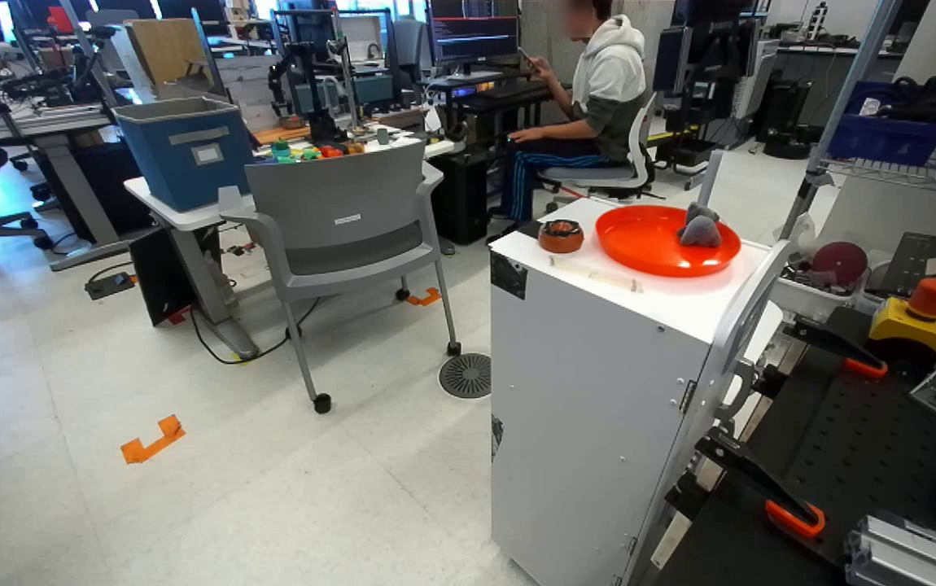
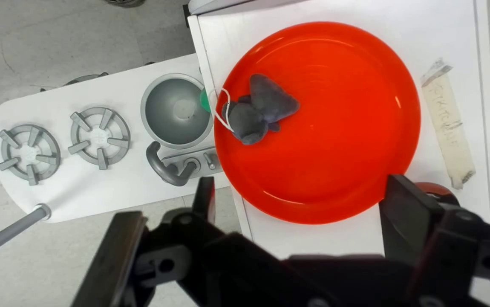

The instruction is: Pick up the grey toy on the plate and put it in the sink

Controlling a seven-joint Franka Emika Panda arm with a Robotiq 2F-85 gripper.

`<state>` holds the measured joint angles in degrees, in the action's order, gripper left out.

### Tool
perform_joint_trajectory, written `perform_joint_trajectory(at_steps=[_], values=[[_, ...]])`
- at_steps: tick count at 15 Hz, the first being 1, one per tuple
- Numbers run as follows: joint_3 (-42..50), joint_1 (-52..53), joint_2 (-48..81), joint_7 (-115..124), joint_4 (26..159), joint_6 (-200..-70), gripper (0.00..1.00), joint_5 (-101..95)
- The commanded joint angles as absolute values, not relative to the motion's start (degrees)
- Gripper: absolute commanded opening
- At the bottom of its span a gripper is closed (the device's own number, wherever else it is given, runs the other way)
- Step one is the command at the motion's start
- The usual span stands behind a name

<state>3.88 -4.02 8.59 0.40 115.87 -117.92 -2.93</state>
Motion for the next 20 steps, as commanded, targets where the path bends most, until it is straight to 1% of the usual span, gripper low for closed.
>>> perform_joint_trajectory(at_steps=[1,8,20], values=[[3.92,-3.93,8.77,0.58,115.69,-117.78,1.0,-3.17],[3.93,-3.67,9.72,2.76,114.92,-117.9,1.0,-3.47],[3.91,-3.02,10.6,8.54,115.14,-121.79,1.0,-3.43]])
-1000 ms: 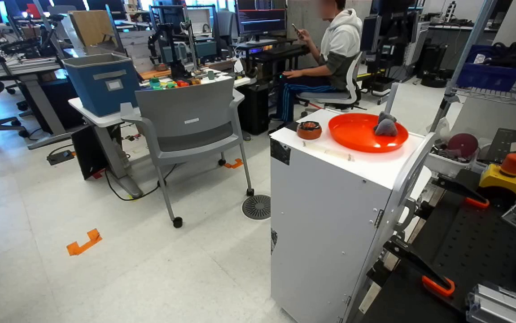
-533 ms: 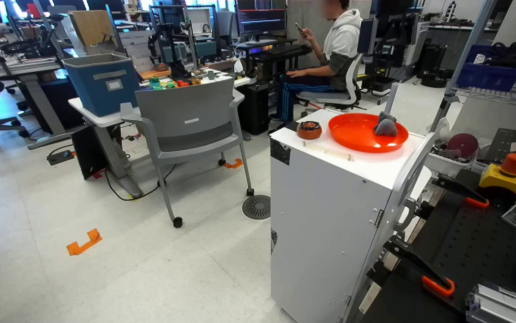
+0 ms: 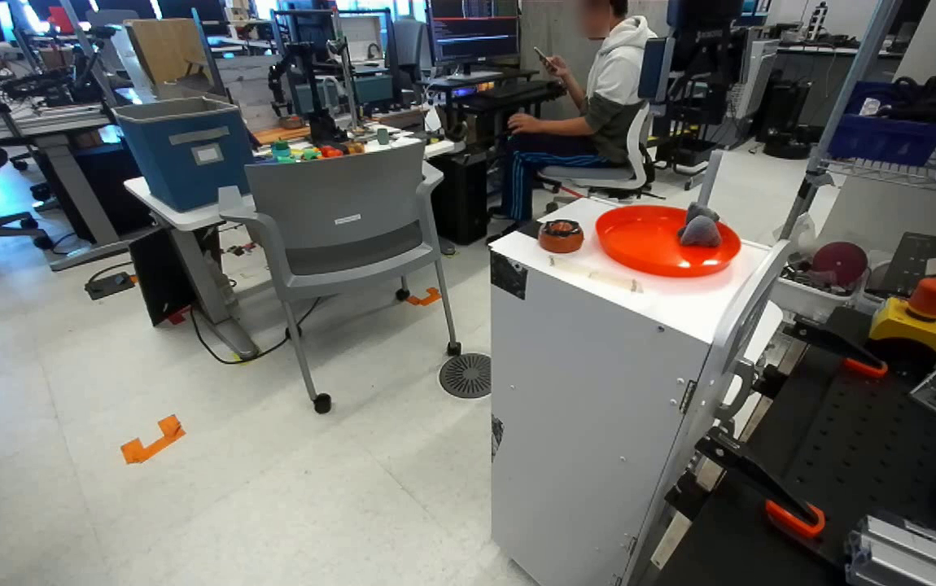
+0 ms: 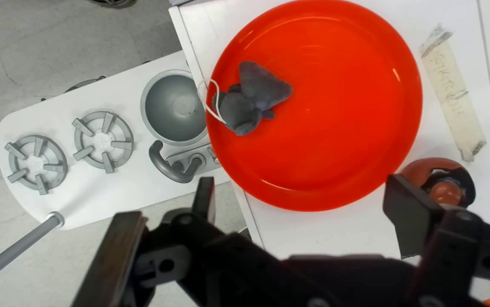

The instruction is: Pick up the grey toy on the plate and put it in the sink

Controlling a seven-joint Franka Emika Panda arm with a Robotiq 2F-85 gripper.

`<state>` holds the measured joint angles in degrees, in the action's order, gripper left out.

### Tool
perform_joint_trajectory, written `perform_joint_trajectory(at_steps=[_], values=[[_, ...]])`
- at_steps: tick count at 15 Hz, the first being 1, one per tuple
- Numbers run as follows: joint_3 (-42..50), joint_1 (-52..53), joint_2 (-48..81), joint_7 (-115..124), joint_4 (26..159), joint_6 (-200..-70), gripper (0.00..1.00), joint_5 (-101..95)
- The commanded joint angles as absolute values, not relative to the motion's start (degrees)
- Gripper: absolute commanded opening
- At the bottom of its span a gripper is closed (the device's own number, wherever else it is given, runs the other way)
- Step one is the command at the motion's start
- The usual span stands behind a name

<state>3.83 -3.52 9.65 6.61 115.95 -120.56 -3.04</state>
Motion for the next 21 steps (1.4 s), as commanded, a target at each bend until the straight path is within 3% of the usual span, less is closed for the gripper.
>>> perform_joint_trajectory(at_steps=[1,21], values=[[3.9,-2.94,10.91,9.3,114.86,-122.08,1.0,-3.41],[4.49,-0.67,15.99,17.49,113.92,-121.86,1.0,-10.84]])
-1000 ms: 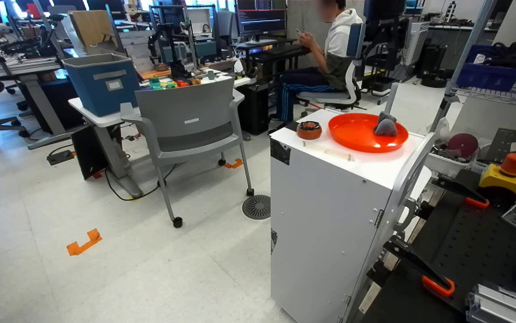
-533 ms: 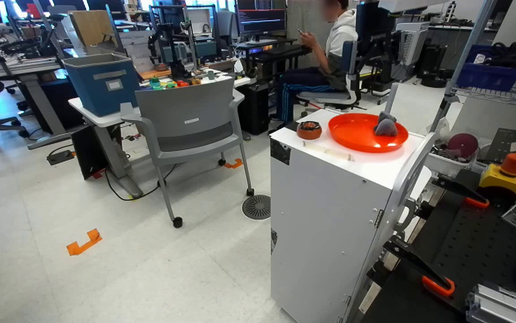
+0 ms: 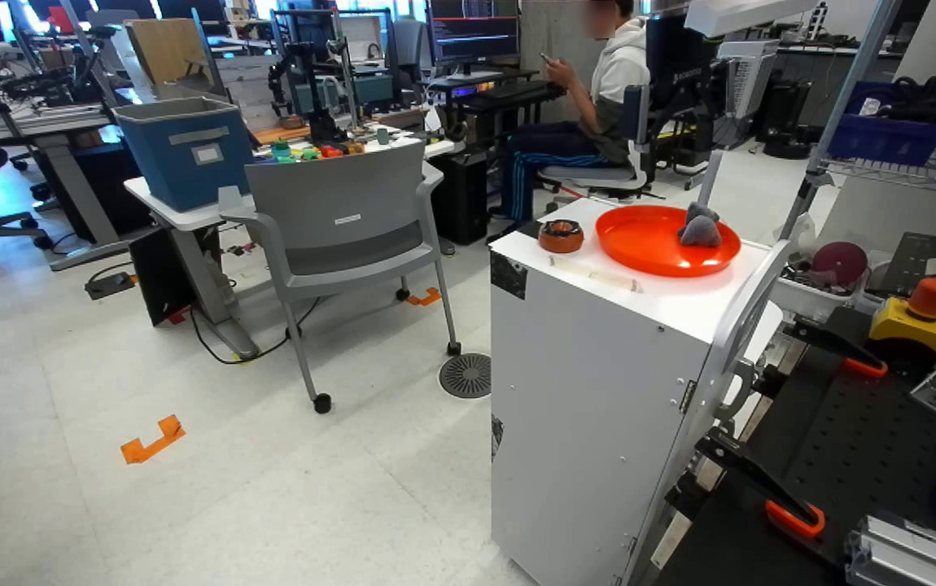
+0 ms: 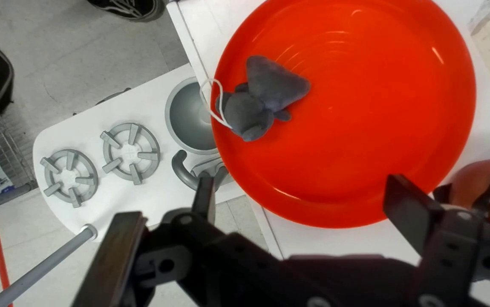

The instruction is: Pick up the grey toy on the plate and put it in the sink

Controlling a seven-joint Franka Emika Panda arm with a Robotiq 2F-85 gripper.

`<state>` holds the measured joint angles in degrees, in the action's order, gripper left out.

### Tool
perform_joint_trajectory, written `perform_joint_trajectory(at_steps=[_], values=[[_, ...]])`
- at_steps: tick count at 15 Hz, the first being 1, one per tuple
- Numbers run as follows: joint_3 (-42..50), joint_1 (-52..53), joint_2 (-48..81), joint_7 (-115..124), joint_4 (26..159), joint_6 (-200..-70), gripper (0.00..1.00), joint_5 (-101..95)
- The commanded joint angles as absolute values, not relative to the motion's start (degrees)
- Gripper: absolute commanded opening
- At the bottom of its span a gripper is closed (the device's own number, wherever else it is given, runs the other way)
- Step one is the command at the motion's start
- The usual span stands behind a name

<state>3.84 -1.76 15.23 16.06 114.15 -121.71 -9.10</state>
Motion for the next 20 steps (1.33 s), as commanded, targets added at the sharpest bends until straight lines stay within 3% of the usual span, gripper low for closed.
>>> perform_joint_trajectory(at_steps=[1,20], values=[[4.5,-0.61,16.15,17.62,114.0,-121.89,1.0,-11.25],[4.63,-1.25,15.42,15.57,116.54,-125.13,1.0,-10.51]])
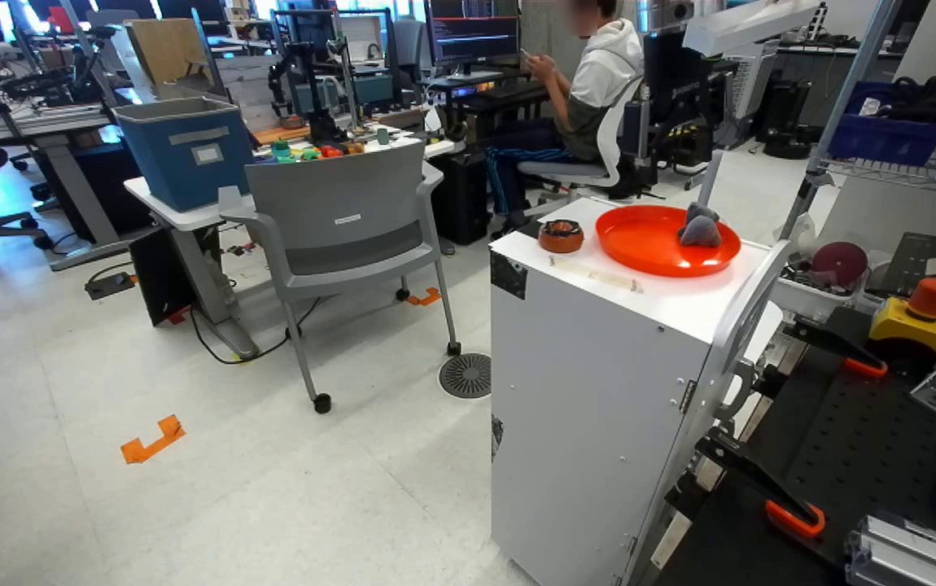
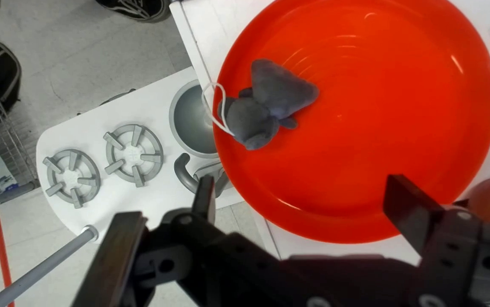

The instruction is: Pick up the grey toy on the plate and put it in the sink

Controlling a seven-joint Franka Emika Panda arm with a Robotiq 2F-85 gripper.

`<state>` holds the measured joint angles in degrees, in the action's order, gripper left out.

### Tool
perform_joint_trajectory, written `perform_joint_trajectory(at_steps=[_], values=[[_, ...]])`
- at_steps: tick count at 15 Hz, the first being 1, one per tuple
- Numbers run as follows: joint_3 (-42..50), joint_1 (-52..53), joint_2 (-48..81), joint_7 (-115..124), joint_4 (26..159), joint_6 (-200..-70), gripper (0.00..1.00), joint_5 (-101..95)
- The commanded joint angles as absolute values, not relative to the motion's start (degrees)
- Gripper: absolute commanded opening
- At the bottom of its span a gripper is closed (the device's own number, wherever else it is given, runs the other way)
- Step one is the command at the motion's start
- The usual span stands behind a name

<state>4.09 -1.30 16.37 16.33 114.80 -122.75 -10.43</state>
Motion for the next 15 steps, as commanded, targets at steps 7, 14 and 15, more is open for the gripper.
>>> perform_joint_trajectory(at_steps=[7,14,15], values=[[5.13,-1.57,14.93,14.4,119.05,-128.84,1.0,-10.45],[5.21,-1.24,16.3,15.02,117.76,-127.29,1.0,-10.31],[5.21,-1.24,16.3,15.01,117.77,-127.29,1.0,-10.31]])
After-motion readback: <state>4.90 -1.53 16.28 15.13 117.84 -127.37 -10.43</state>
